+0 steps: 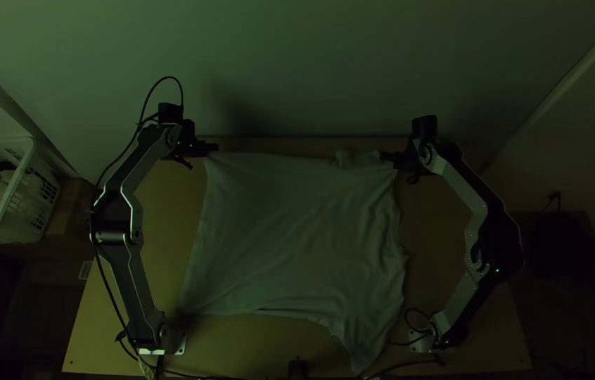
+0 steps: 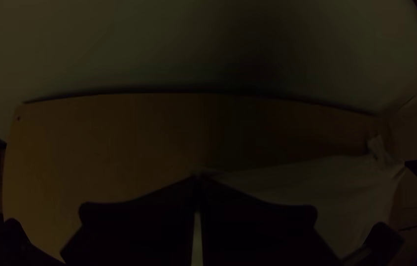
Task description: Fold the t-shirt
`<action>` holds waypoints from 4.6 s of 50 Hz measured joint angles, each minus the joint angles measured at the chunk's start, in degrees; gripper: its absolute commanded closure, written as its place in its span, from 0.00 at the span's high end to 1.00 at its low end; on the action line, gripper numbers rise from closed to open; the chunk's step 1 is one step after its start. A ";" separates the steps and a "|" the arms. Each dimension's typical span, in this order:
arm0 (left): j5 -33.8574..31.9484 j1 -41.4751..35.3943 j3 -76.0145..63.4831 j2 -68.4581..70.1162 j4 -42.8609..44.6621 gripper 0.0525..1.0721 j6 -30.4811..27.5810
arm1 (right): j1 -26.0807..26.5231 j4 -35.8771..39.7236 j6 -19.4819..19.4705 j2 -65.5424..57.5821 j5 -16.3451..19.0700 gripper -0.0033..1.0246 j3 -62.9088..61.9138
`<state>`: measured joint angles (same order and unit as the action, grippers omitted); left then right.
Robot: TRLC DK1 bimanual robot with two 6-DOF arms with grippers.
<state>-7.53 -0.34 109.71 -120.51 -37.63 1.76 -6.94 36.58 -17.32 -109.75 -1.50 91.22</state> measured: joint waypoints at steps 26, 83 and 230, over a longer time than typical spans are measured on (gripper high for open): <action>-1.07 0.68 -18.03 11.28 5.46 0.02 0.20 | -0.81 0.81 0.90 6.58 0.00 0.03 -9.53; -1.09 0.85 -43.47 25.42 12.90 0.02 0.76 | -5.07 1.22 1.31 26.23 0.00 0.03 -35.74; -13.05 9.09 -54.42 62.75 -40.35 0.94 -9.79 | -27.47 37.90 -21.90 58.71 19.61 0.90 -53.27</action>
<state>-20.58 8.75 55.29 -57.76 -77.97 -8.03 -34.41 74.48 -39.22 -51.05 18.11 37.95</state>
